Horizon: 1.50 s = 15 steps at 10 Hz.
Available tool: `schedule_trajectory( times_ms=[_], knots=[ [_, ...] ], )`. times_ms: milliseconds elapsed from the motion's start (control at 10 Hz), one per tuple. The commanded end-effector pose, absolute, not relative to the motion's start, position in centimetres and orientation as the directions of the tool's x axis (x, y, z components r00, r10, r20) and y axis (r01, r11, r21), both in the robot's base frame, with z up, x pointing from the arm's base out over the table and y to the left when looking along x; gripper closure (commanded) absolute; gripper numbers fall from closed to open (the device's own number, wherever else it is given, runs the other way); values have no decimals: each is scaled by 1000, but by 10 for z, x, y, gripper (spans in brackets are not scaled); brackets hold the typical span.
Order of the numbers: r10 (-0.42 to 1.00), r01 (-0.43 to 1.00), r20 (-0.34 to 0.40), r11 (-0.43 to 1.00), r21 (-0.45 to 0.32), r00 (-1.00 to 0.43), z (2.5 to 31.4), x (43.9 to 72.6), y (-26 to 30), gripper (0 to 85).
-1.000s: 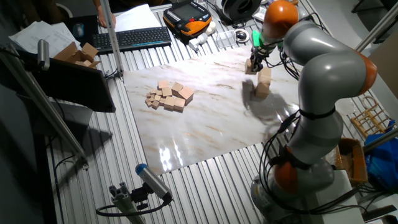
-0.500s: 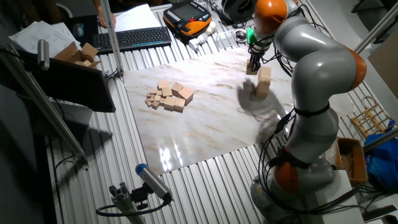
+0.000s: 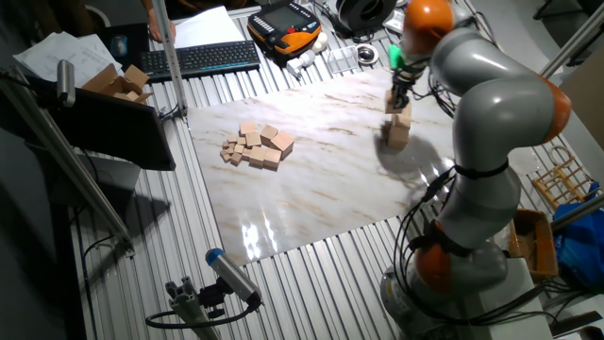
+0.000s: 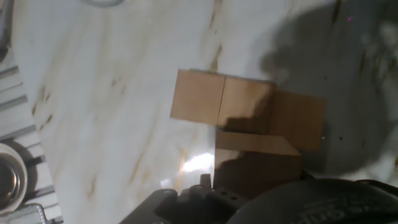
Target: Stack the blocks into a cross shape
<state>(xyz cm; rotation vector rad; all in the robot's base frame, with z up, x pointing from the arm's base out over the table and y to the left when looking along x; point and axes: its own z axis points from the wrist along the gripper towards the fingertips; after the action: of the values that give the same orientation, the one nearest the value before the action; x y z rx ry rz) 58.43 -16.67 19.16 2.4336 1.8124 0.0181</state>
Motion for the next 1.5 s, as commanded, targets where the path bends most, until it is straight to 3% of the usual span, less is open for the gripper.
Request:
schedule_trajectory(
  times_ms=[0, 900, 1400],
  knots=[
    [958, 955, -42, -279, 101, 284, 190, 579, -206, 850],
    [964, 951, 33, -267, 158, 266, 191, 562, -273, 850],
    [967, 961, 10, -254, 109, 254, 191, 562, -273, 850]
  ],
)
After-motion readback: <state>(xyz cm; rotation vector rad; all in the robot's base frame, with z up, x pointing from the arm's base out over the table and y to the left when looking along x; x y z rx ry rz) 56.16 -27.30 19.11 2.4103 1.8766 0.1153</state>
